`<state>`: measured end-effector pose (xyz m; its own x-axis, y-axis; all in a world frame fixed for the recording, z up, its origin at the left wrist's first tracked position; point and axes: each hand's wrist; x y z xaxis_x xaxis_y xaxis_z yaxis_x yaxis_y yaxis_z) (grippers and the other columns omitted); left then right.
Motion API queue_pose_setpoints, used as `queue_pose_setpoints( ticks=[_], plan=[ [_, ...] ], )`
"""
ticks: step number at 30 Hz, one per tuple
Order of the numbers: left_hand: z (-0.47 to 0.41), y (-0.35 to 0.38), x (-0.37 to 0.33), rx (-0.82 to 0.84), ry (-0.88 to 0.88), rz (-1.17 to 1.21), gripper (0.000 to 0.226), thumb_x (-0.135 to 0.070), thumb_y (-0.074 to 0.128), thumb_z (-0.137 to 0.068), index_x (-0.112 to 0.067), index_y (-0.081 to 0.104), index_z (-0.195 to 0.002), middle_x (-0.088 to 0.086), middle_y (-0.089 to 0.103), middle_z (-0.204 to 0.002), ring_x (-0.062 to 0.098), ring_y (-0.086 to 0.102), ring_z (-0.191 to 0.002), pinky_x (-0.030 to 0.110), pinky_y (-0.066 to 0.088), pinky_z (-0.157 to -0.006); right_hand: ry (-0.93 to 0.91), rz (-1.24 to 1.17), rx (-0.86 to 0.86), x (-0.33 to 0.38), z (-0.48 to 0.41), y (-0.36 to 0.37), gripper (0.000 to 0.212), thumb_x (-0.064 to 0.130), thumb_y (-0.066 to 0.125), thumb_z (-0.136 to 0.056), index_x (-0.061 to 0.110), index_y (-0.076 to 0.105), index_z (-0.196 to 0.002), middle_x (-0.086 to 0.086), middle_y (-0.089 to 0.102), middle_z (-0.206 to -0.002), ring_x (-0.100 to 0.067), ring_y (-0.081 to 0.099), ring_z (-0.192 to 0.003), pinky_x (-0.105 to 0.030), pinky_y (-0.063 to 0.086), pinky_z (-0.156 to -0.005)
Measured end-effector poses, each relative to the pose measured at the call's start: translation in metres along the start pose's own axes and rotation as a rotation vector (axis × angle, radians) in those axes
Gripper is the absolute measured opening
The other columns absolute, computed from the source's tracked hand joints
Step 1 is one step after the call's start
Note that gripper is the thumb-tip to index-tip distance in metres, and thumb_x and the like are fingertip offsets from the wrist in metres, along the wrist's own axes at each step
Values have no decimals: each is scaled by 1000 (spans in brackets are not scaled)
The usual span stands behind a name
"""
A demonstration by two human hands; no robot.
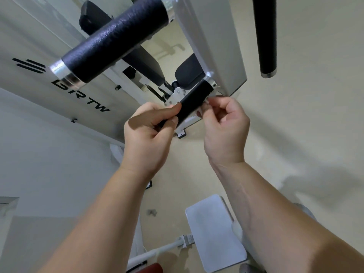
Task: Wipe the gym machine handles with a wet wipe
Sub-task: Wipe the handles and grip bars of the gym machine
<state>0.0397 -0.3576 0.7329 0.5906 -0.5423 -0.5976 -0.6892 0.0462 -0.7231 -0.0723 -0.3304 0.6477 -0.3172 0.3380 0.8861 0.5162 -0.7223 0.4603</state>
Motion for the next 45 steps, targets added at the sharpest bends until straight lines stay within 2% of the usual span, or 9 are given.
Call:
queue_pose_setpoints(
  ticks=[5, 10, 17, 23, 28, 33, 35, 39, 45],
  plan=[
    [-4, 1, -5, -7, -67, 27, 29, 2, 66, -90, -21, 78, -103, -12, 60, -84, -5, 60, -81, 7, 41, -70, -59, 198, 360, -2, 54, 11, 15, 2, 70, -85, 16, 69, -82, -4, 68, -85, -21, 66, -78, -40, 57, -73],
    [-6, -9, -10, 28, -308, 223, 28, 4, 63, -90, -15, 81, -100, -21, 67, -86, 1, 63, -71, 15, 47, -61, -113, 285, 405, 30, 45, 2, 19, 1, 72, -84, 20, 72, -82, 2, 68, -82, -12, 64, -72, -22, 50, -69],
    [16, -19, -23, -21, -400, 344, 33, -9, 69, -91, -40, 76, -99, -15, 73, -117, 7, 68, -108, 31, 54, -98, -177, 384, 436, 103, 11, -18, 39, 7, 75, -89, 41, 59, -99, 24, 66, -84, -4, 63, -74, -9, 47, -69],
    [15, -41, -53, -427, -406, 333, 23, -23, 71, -86, -40, 58, -96, -9, 64, -102, -1, 62, -80, 20, 50, -73, -377, 457, 586, 149, -21, -10, 31, 5, 76, -86, 31, 67, -99, 14, 70, -88, -13, 68, -86, -23, 57, -79],
    [-4, -49, -80, -682, -365, 321, 28, -31, 61, -87, -34, 52, -114, -9, 55, -109, -2, 55, -80, 11, 46, -74, -644, 506, 691, 159, -57, 0, 21, -7, 71, -85, 11, 74, -97, 7, 63, -88, -19, 65, -87, -40, 57, -78],
    [-29, -53, -78, -774, -441, 213, 28, -25, 56, -100, -38, 59, -125, -1, 60, -115, -6, 57, -89, 8, 45, -80, -924, 488, 740, 179, -77, 22, 20, -14, 69, -85, -1, 75, -99, -8, 64, -86, -16, 57, -84, -15, 45, -83],
    [-36, -59, -77, -796, -451, 274, 24, -22, 54, -102, -36, 63, -119, -4, 66, -103, 7, 63, -94, 25, 54, -88, -1022, 482, 751, 184, -83, 34, 20, -13, 67, -87, -3, 75, -102, -11, 64, -88, -18, 57, -85, -12, 42, -84],
    [-40, -73, -68, -764, -481, 365, 25, -16, 57, -100, -38, 68, -100, -6, 71, -93, 24, 68, -98, 45, 55, -91, -1147, 523, 776, 179, -85, 54, 25, -15, 63, -88, -5, 75, -109, -17, 65, -97, -29, 64, -89, -28, 52, -83],
    [-33, -83, -55, -622, -363, 491, 16, -9, 59, -100, -23, 68, -103, -4, 70, -92, 10, 66, -86, 28, 56, -81, -1288, 717, 674, 165, -77, 64, 24, -12, 60, -91, -2, 76, -105, -19, 70, -105, -34, 66, -96, -32, 51, -93]
  ],
)
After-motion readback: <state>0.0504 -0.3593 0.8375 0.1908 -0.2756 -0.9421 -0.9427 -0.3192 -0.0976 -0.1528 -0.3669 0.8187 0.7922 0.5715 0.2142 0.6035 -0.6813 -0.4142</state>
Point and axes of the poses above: each hand's wrist, its own z-axis away from the middle knuckle, its own y-axis out of the palm, x = y × z
